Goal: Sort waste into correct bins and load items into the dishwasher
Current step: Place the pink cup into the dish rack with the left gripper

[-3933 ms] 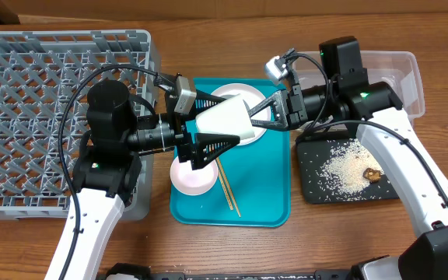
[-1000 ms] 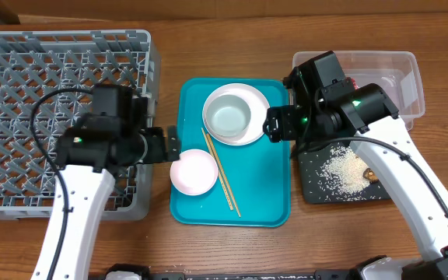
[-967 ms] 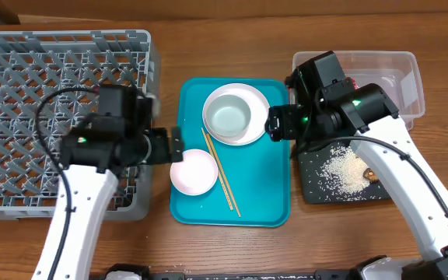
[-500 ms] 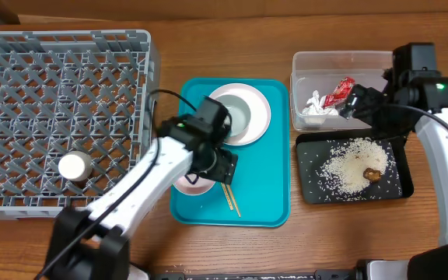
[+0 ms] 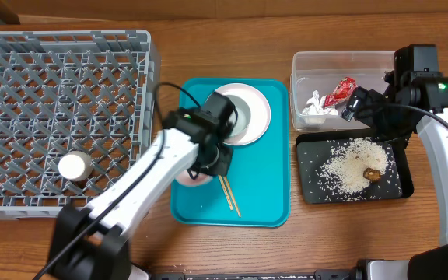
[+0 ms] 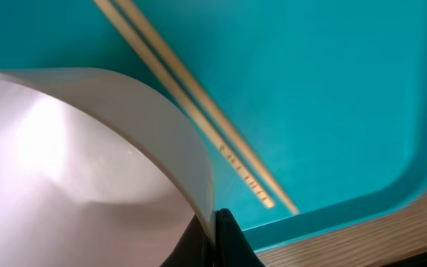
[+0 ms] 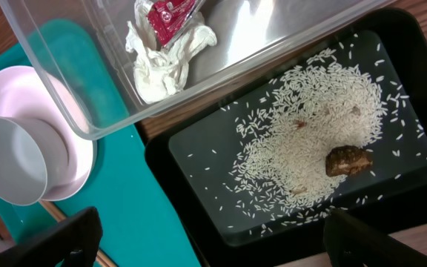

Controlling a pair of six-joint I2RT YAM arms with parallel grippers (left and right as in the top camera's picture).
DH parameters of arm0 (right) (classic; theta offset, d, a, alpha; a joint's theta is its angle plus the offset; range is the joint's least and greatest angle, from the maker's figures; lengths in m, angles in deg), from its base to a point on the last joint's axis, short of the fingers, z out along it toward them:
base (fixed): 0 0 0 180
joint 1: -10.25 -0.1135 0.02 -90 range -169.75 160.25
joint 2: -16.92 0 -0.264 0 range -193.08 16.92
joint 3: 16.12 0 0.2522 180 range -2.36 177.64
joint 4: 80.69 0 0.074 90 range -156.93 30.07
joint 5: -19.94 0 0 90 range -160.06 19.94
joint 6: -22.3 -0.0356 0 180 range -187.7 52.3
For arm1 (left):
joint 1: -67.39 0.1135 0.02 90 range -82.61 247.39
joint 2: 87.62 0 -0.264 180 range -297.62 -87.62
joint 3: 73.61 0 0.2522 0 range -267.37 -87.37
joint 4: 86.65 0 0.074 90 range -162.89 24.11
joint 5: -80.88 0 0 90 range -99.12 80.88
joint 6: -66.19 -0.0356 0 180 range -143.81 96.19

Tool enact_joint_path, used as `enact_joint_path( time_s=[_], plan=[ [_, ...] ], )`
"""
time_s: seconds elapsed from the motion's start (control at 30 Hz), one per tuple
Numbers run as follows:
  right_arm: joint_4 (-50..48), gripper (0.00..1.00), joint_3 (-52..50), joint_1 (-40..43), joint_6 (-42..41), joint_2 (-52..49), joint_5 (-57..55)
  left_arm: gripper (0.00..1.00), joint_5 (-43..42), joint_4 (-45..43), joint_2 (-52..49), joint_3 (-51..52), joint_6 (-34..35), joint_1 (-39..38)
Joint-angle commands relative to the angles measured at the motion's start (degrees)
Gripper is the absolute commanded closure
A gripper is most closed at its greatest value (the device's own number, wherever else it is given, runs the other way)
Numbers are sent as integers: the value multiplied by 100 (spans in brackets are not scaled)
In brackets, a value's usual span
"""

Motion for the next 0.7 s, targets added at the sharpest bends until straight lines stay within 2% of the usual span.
enact_joint_path(
  time_s=[0.0, 0.03, 0.07, 0.1, 0.2, 0.3, 0.37, 0.5, 0.67],
  plan=[
    [-24, 3, 140, 11, 98, 197, -13, 96, 164, 105, 824, -713, -474, 667],
    [-4, 3, 140, 11, 103, 197, -13, 96, -4, 70, 1016, -918, -780, 1108],
    [9, 3, 140, 11, 107, 197, -13, 96, -557, -24, 1132, -1139, -1364, 1707],
    [13, 3, 140, 11, 107, 197, -13, 96, -935, -57, 1137, -1266, -1670, 2055],
    [15, 3, 140, 11, 107, 197, -13, 96, -2090, -267, 1113, -1436, -2389, 3067],
    [20, 3, 140, 11, 107, 197, -13, 96, -3657, -570, 953, -1434, -2981, 4323],
    [37, 3, 140, 11, 107, 197, -13, 96, -4680, -715, 680, -1434, -3171, 4983],
    [70, 3, 138, 11, 107, 197, -13, 96, -6105, -1021, -201, -1434, -3167, 5849],
    [129, 3, 138, 11, 125, 197, -13, 96, -7173, -1366, -1154, -1434, -3136, 6295]
  ],
)
